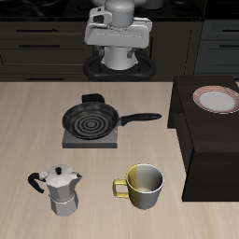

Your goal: Place the frying pan on the top layer of the shelf

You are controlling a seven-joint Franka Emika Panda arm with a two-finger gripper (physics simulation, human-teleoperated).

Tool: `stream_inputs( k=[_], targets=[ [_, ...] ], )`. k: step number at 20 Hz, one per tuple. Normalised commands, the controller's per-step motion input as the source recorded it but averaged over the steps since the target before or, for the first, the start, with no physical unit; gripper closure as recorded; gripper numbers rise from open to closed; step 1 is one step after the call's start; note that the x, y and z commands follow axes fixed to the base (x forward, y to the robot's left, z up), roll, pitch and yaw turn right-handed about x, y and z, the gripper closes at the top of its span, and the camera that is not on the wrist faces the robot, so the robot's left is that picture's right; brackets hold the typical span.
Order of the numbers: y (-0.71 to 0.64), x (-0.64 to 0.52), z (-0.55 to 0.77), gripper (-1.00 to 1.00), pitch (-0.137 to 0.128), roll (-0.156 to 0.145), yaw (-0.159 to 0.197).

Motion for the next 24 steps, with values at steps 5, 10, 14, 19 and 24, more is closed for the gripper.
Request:
stream_inputs(
  k=[5,10,14,19,24],
  targets=[
    [0.07,0.01,-0.03,-1.0,0.007,-0.013,-0.092],
    [0.12,-0.01,0.06,-1.0,-0.009,-0.01,-0.15],
    [0.22,0.03,0.02,-1.0,0.015,0.031,-0.232],
    [0.19,0.0,0.02,-1.0,0.0,0.006,-0.223],
    [0.22,0.06,-0.04,-1.0,-0.007,0.02,-0.122]
  ],
)
